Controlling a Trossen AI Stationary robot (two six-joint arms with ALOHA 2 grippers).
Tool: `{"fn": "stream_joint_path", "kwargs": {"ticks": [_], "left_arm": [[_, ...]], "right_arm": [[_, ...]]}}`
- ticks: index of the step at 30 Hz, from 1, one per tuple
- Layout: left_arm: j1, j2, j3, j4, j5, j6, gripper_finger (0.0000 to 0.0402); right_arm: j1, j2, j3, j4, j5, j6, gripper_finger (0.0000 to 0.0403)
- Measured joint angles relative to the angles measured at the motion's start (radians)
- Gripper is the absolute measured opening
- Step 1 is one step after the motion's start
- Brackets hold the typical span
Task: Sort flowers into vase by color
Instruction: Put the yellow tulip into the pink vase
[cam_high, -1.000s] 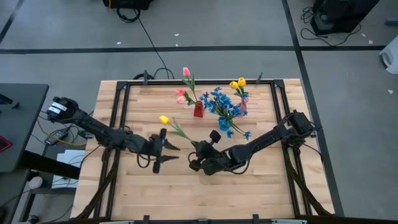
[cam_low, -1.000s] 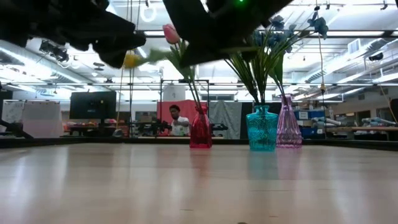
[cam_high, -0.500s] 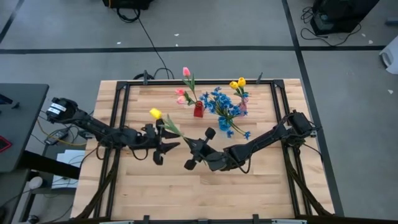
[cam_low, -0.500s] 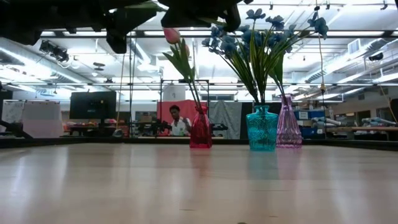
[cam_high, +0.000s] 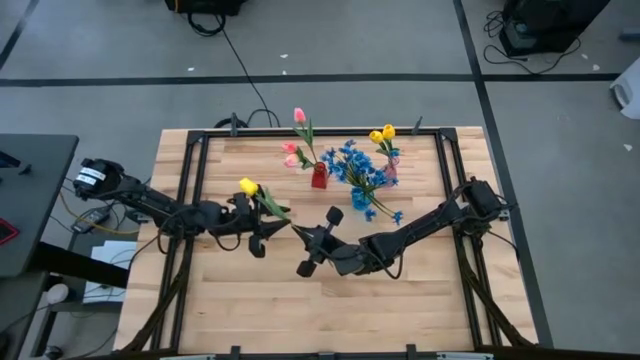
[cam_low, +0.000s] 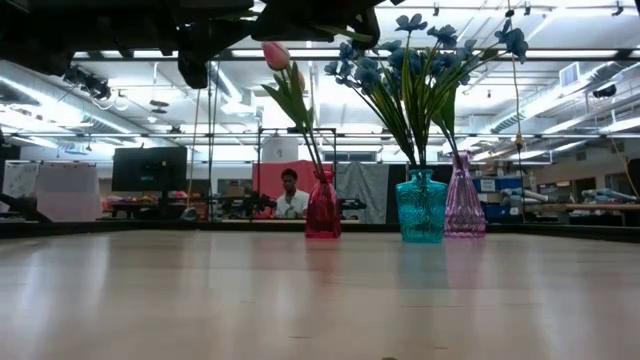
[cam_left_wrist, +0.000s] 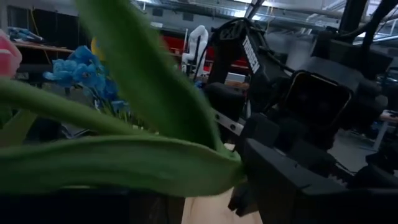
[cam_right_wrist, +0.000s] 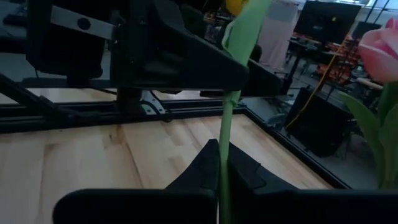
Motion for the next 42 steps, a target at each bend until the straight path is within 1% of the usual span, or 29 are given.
{"fn": "stream_joint_path", "kwargs": {"ticks": [3,6,8,10,12,16,18,20,23,27,30,36,42], "left_arm": [[0.001,0.000,0.000,0.000,0.017,0.003,0.0133],[0.001,0.000,0.000,-0.007,0.031,0.025,0.0086],[0.000,0.000,0.000,-0.010,0.040,0.046,0.0050],[0.000,-0.001,0.001,-0.016,0.045,0.056,0.0020],[0.000,-0.001,0.001,-0.024,0.045,0.078,0.0014],[0.004,-0.001,0.003,-0.066,0.047,0.104,0.0030],[0.011,-0.002,0.029,-0.149,0.044,0.105,0.0031],[0.017,-0.002,0.069,-0.271,0.051,0.105,0.0027],[0.020,-0.002,0.139,-0.460,0.067,0.110,0.0020],[0.019,-0.002,0.211,-0.641,0.071,0.135,0.0020],[0.019,-0.002,0.245,-0.725,0.071,0.137,0.0020],[0.019,-0.002,0.253,-0.751,0.074,0.154,0.0021],[0.019,-0.002,0.253,-0.784,0.102,0.153,0.0021]], "right_arm": [[-0.007,0.000,0.000,-0.004,-0.011,0.002,0.0021],[-0.009,0.000,0.000,-0.020,-0.011,0.000,0.0029],[-0.010,0.000,0.000,-0.040,-0.011,0.007,0.0042],[-0.011,0.000,0.000,-0.064,-0.010,0.046,0.0063],[-0.012,-0.005,0.000,-0.094,-0.037,0.099,0.0092],[-0.016,-0.013,0.000,-0.157,-0.090,0.204,0.0156],[-0.033,-0.014,0.000,-0.194,-0.128,0.248,0.0183],[-0.053,-0.014,0.000,-0.209,-0.181,0.281,0.0203],[-0.082,-0.015,0.000,-0.218,-0.260,0.314,0.0215],[-0.098,-0.015,0.000,-0.241,-0.297,0.325,0.0210],[-0.101,-0.015,0.000,-0.244,-0.312,0.325,0.0195],[-0.101,-0.015,0.000,-0.262,-0.313,0.318,0.0146],[-0.101,-0.015,0.000,-0.275,-0.282,0.308,0.0073]]}}
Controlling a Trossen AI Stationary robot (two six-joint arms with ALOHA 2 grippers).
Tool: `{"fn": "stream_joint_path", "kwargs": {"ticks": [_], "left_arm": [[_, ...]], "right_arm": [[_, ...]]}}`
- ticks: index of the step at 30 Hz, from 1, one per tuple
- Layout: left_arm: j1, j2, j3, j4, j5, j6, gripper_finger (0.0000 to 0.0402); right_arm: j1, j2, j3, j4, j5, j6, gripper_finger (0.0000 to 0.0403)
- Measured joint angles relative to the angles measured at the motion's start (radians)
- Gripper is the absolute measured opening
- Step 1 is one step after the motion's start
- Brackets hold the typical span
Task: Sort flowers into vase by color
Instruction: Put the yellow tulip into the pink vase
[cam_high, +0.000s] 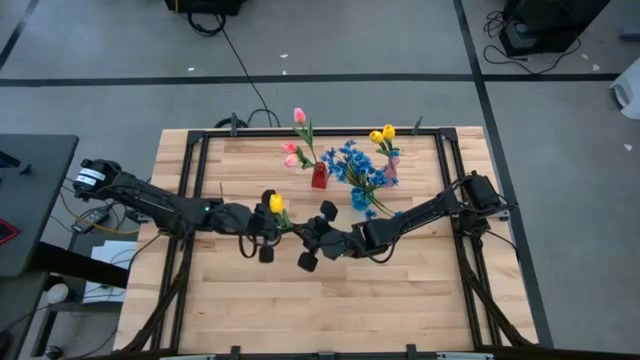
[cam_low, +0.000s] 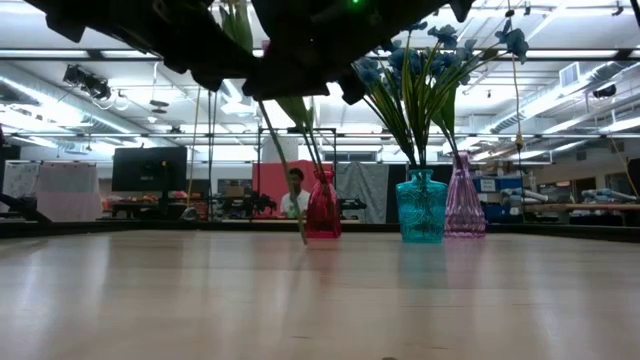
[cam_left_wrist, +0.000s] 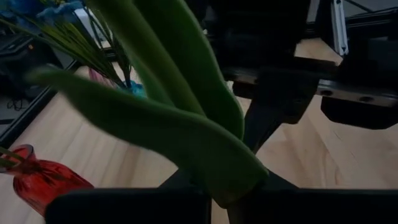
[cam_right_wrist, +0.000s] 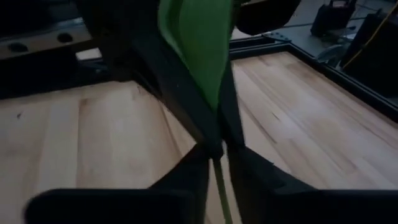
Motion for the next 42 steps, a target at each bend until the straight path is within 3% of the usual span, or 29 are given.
{"fn": "stream_joint_path", "kwargs": {"ticks": [5,11,16,23,27,35,38,42], "left_arm": [[0.000,0.000,0.000,-0.002,-0.001,0.002,0.0046],[-0.001,-0.025,0.000,0.003,0.008,0.023,0.0140],[-0.003,-0.088,-0.002,-0.004,0.041,0.026,0.0183],[-0.035,-0.098,-0.003,-0.036,0.068,0.032,0.0188],[-0.058,-0.098,-0.003,-0.039,0.061,0.037,0.0188],[-0.087,-0.061,-0.017,0.068,0.042,0.058,0.0188],[-0.087,-0.020,-0.074,0.218,0.044,0.060,0.0188],[-0.071,-0.026,-0.126,0.250,-0.017,0.082,0.0188]], "right_arm": [[0.002,-0.003,0.000,-0.008,0.006,-0.013,0.0011],[0.023,-0.056,0.000,-0.063,0.037,0.021,0.0011],[0.066,-0.143,0.000,-0.213,0.173,0.073,0.0007],[0.186,-0.292,-0.004,-0.333,0.302,0.112,0.0007],[0.300,-0.386,-0.018,-0.414,0.445,0.177,0.0007],[0.456,-0.527,-0.021,-0.788,0.751,0.466,0.0007],[0.450,-0.581,-0.021,-0.877,0.763,0.515,0.0007],[0.418,-0.660,-0.021,-0.914,0.768,0.480,0.0007]]}}
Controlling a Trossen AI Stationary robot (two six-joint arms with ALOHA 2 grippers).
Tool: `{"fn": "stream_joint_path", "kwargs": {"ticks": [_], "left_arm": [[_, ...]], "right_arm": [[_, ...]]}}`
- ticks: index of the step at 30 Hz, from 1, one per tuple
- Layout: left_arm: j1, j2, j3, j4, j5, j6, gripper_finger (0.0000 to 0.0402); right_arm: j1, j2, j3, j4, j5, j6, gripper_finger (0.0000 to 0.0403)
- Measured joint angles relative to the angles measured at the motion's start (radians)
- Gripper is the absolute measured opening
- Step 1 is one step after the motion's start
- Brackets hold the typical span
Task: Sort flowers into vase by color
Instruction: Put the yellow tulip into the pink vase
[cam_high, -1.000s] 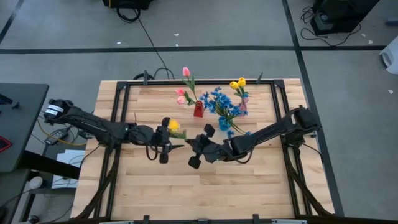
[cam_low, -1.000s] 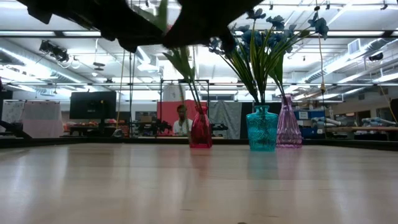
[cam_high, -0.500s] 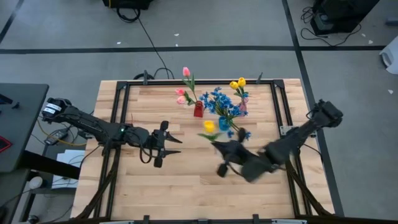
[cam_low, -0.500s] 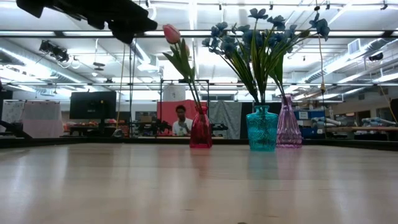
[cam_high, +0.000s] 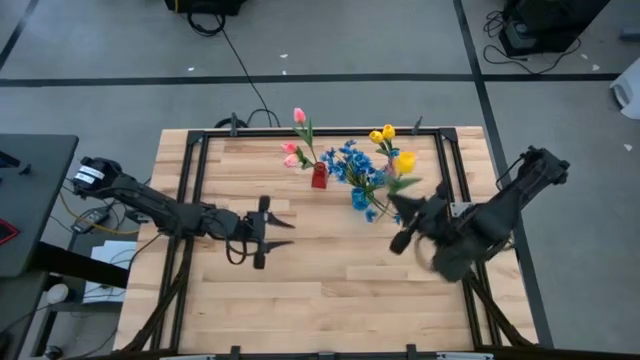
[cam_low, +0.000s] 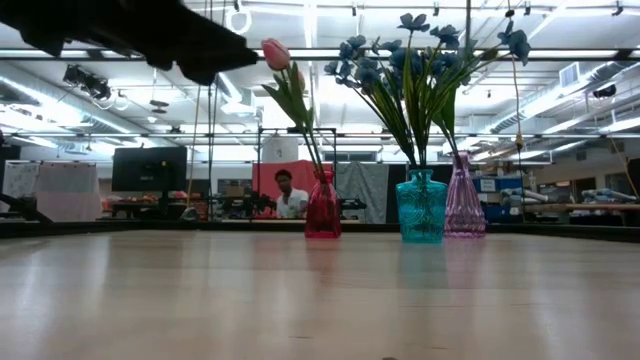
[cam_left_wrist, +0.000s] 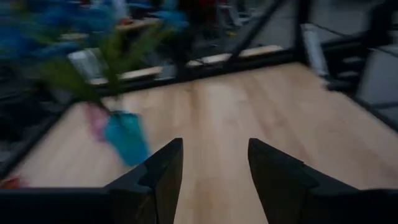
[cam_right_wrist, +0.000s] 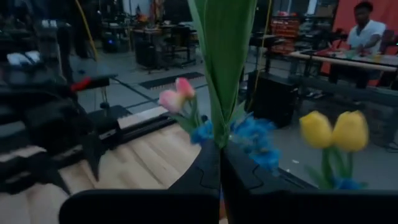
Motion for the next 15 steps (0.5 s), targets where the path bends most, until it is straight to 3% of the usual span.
{"fn": "stream_joint_path", "kwargs": {"ticks": [9,15], "left_arm": [[0.018,-0.141,-0.035,-0.024,-0.037,0.030,0.0188],[0.015,-0.143,-0.035,-0.022,-0.029,0.027,0.0188]], "right_arm": [[-0.073,-0.270,0.001,-0.010,-0.040,-0.187,0.0007],[-0.229,-0.297,0.000,-0.264,-0.096,-0.025,0.0007]]}}
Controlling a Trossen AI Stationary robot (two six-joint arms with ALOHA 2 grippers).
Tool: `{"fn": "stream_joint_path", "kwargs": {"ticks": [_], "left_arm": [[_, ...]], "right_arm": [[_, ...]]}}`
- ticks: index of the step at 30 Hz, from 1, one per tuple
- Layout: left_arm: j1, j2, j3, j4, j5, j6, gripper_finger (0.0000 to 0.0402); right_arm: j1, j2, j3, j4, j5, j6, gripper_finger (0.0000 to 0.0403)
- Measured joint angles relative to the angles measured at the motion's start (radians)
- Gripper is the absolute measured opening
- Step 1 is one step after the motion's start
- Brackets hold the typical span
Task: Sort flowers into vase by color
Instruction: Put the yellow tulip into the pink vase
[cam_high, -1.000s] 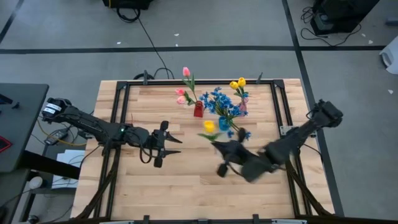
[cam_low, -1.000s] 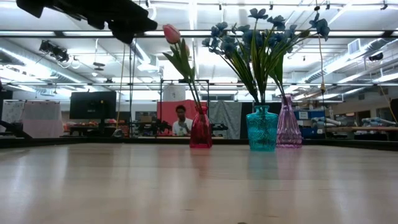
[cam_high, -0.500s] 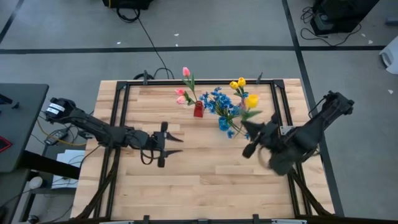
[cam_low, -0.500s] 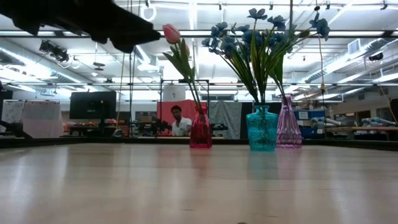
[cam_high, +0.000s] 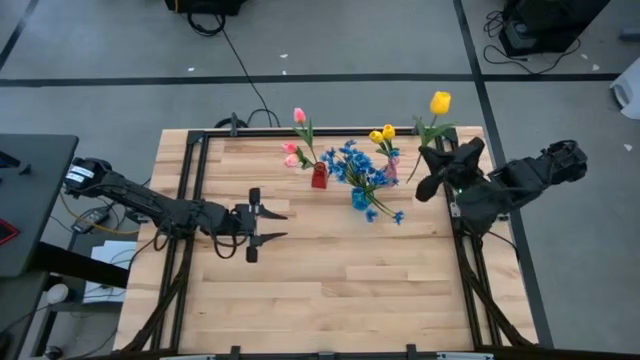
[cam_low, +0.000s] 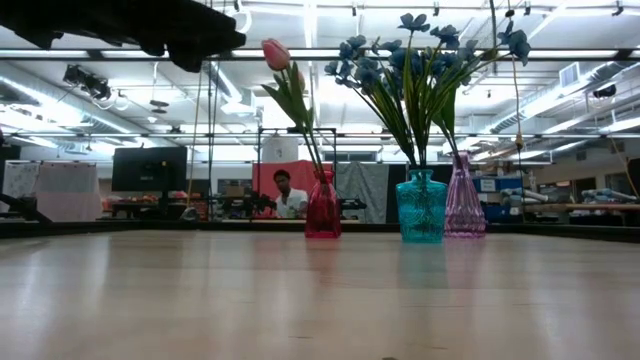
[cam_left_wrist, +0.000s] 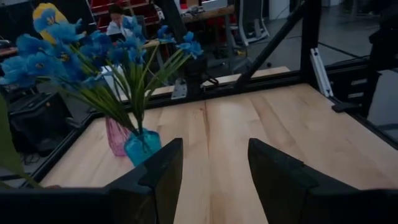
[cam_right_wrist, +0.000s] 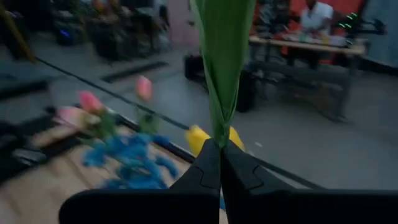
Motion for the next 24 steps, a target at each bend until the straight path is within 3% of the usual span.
{"fn": "stream_joint_path", "kwargs": {"ticks": [4,11,15,21,24], "left_arm": [[-0.007,-0.003,0.000,-0.002,0.010,-0.003,0.0188],[-0.010,-0.023,0.000,0.000,0.014,-0.003,0.0188],[-0.010,-0.028,0.000,0.003,-0.011,0.009,0.0188],[0.002,-0.027,0.000,0.019,-0.038,0.049,0.0188],[0.010,-0.027,0.000,0.030,-0.038,0.056,0.0188]], "right_arm": [[-0.074,-0.004,-0.047,-0.138,0.010,0.173,0.0007],[-0.164,-0.095,-0.280,-0.028,-0.041,0.255,0.0007],[-0.196,-0.174,-0.391,0.209,-0.075,0.114,0.0006],[-0.290,-0.247,-0.489,0.716,-0.146,-0.336,0.0005],[-0.368,-0.259,-0.507,0.814,-0.191,-0.458,0.0005]]}}
